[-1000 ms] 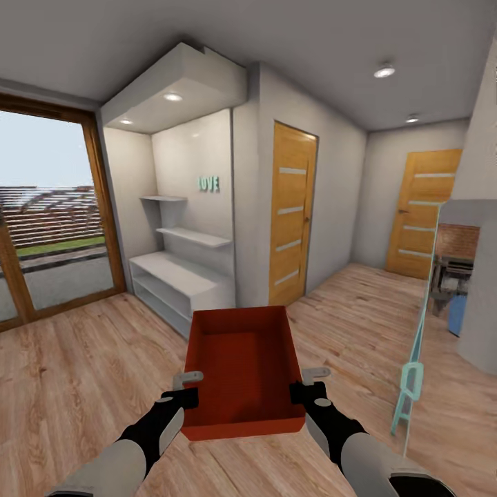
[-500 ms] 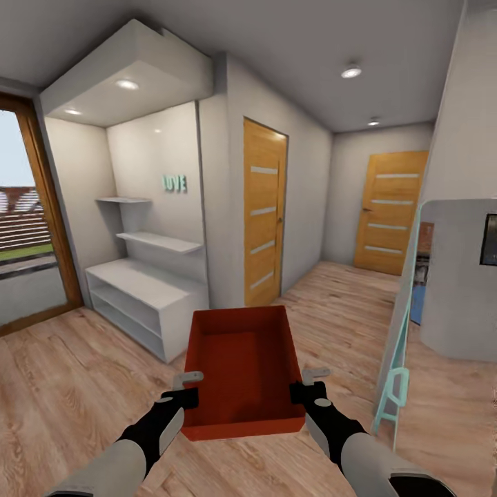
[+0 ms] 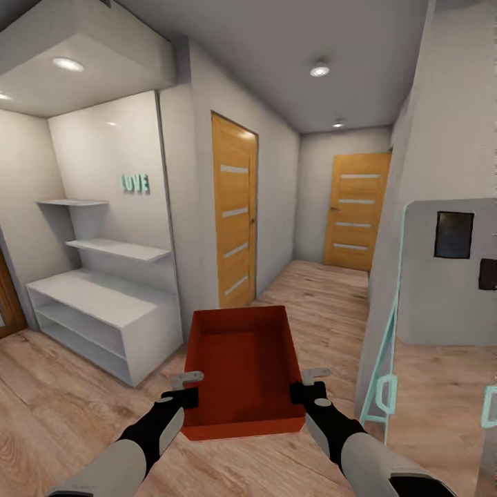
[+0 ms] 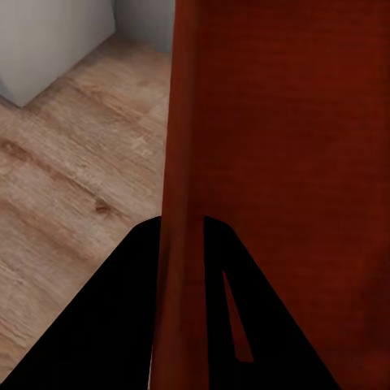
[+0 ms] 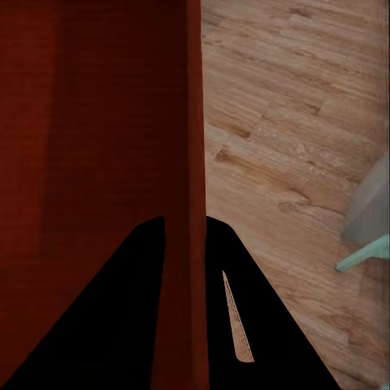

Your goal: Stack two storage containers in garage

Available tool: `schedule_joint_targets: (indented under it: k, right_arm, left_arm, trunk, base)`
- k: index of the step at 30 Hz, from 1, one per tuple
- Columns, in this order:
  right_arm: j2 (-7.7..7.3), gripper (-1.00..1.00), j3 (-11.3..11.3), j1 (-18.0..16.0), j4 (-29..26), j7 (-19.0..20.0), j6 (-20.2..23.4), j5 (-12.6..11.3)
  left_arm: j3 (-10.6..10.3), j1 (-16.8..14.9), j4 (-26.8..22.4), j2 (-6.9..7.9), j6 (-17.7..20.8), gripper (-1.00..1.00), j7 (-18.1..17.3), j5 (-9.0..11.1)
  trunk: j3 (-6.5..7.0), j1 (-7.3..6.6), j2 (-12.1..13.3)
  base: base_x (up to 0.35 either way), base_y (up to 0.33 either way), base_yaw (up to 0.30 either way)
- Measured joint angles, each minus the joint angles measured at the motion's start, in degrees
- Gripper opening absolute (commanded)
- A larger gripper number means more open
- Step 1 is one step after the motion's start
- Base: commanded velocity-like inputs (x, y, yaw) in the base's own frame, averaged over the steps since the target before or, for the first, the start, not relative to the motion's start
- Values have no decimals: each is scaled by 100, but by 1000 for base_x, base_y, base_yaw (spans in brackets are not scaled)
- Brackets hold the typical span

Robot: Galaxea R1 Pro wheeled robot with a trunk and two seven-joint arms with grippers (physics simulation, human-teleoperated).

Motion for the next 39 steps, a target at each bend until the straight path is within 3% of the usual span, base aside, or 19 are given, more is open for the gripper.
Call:
schedule_joint_targets:
  k: [8, 27, 39]
  right_arm:
    - [1, -100, 6, 1, 1, -4, -1, -5]
    - [0, -100, 0, -3, 2, 1, -3, -1]
    - [-1, -100, -4, 1, 0, 1, 0, 0]
  left_arm:
    - [-1, 1, 1, 1, 0, -100, 2, 0]
    - [-2, 1, -10, 1, 5, -100, 3, 0]
    - [-6, 0, -7, 0, 9, -100, 4, 2]
  trunk:
    - [0, 0, 0]
    - [0, 0, 0]
    - [0, 0, 0]
  base:
    - [321, 152, -237]
    - [321, 170, -12]
    - [318, 178, -251]
